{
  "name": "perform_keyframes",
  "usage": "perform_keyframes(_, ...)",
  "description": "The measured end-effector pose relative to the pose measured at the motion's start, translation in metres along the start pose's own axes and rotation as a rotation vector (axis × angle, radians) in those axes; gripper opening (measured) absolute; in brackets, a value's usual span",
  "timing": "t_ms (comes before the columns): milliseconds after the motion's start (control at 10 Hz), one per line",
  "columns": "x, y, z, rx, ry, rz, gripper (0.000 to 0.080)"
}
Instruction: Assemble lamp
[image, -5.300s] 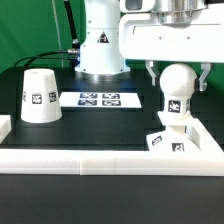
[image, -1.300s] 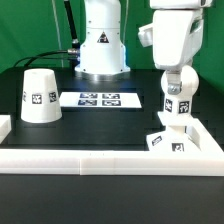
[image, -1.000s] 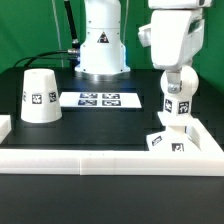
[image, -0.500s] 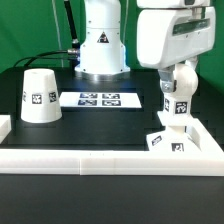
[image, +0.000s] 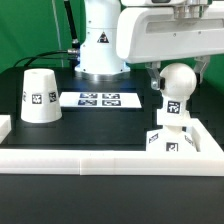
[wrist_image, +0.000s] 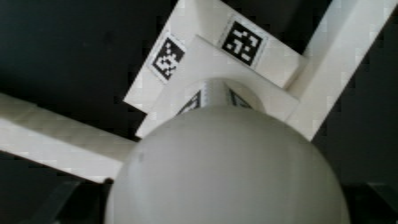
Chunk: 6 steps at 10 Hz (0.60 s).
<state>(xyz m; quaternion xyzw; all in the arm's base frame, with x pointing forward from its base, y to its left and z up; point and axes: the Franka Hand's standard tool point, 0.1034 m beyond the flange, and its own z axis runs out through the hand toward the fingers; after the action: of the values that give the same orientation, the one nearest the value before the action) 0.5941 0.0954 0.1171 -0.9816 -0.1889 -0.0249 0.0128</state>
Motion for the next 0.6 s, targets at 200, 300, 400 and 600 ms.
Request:
perform_keyframes(200, -0.0009, 0.0043, -0.0002, -0.003, 0.000, 0.153, 0.0579)
perform_keyframes(300, -0.0012, 0.0055, -0.0002, -0.004, 0.000, 0.192, 0.0579)
perform_keyframes(400, -0.0019, 0.0064, 0.0001, -0.006, -0.001, 0.213, 0.0579)
perform_keyframes(600, -0.0087, 0.0037, 0.0037, -0.003, -0.014, 0.211, 0.0678)
